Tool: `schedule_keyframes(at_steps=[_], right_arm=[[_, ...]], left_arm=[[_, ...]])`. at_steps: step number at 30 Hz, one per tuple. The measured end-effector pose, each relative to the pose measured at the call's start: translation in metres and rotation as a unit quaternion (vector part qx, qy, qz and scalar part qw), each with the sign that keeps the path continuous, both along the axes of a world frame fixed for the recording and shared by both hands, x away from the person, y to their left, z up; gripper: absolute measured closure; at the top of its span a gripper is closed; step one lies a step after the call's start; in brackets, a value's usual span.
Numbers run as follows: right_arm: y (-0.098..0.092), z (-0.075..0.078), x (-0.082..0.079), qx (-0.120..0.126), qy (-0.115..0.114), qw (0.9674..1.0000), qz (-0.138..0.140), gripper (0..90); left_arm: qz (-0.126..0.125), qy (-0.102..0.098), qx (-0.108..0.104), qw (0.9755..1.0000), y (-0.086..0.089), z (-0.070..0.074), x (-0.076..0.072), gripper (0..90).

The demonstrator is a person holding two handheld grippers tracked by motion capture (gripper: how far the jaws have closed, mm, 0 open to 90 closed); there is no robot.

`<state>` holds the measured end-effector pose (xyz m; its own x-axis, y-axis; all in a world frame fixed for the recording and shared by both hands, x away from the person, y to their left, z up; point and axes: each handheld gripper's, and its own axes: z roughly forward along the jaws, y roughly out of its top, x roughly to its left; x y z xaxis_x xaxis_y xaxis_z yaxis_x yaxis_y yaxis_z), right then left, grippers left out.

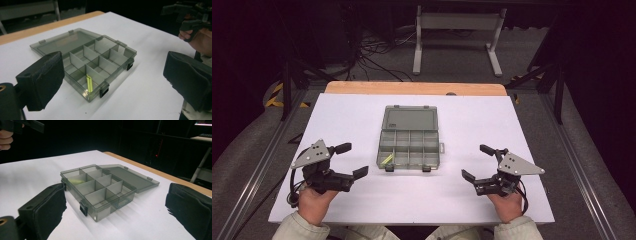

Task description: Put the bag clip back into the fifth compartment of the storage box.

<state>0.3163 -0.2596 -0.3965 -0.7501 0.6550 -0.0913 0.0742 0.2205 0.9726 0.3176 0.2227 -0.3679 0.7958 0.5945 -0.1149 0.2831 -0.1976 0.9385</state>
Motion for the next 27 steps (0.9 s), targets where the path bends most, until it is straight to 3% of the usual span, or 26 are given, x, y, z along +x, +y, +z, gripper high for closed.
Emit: schedule_keyframes(at_steps=[4,14,22,27], right_arm=[[0.0,0.0,-0.001,0.001,0.001,1.0,0.001,2.8],[0.0,0.0,-0.002,0.002,-0.003,1.0,0.002,2.8],[0.0,-0.001,-0.002,0.002,-0.002,1.0,0.002,2.8],[0.001,-0.001,-0.002,0.001,-0.002,1.0,0.003,2.8]], left_arm=[[0.014,-0.034,-0.023,0.9991,0.012,-0.006,-0.01,1.8],[0.026,-0.084,-0.047,0.9951,0.036,-0.027,-0.02,1.4],[0.05,-0.109,-0.03,0.9923,0.047,-0.044,-0.024,0.6],[0.06,-0.114,-0.033,0.9911,0.049,-0.048,-0.024,0.5]])
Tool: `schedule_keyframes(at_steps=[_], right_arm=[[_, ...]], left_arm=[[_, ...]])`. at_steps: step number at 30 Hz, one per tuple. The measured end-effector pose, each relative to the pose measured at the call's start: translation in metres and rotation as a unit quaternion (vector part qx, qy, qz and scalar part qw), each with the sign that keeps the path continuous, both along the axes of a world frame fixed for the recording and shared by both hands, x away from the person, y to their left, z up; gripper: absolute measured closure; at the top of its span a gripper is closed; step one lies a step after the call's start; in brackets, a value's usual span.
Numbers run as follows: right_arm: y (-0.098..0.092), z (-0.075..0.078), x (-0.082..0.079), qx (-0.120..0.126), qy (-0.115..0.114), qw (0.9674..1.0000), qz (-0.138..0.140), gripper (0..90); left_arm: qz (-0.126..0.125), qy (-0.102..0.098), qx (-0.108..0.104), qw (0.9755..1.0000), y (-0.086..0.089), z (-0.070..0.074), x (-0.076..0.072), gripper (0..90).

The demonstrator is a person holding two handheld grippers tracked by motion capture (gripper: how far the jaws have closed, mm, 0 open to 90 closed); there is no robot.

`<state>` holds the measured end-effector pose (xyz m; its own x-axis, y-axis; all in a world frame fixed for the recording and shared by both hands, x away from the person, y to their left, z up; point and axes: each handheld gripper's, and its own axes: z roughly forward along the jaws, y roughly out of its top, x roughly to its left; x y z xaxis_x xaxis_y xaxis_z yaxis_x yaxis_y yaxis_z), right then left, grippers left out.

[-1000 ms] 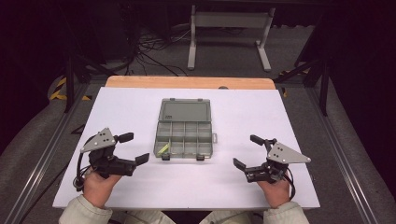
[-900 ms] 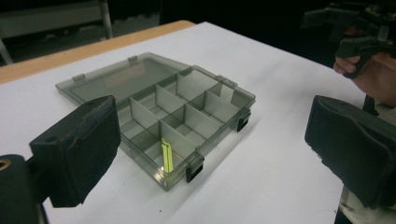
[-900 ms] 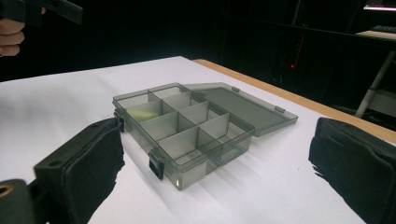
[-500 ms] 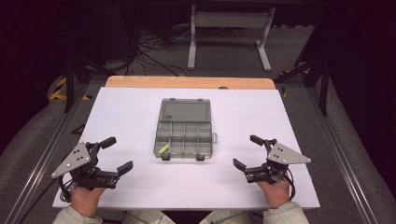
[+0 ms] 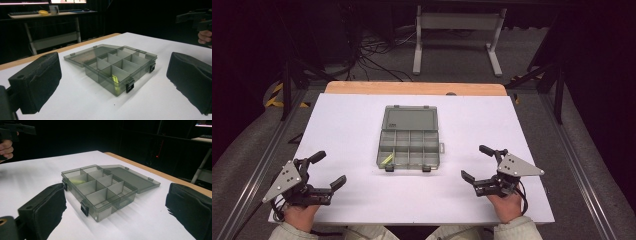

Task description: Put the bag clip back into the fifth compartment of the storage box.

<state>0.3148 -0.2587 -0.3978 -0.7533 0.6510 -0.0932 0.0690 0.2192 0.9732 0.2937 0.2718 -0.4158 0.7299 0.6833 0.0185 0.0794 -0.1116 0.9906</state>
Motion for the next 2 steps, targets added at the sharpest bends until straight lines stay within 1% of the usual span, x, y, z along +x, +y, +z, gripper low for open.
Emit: schedule_keyframes(at_steps=[2], right_arm=[[-0.0003,0.0001,0.0,0.0,0.0,1.0,-0.001,2.8]], left_arm=[[-0.002,-0.005,0.001,1.0,-0.0006,-0.0004,-0.0003,0.5]])
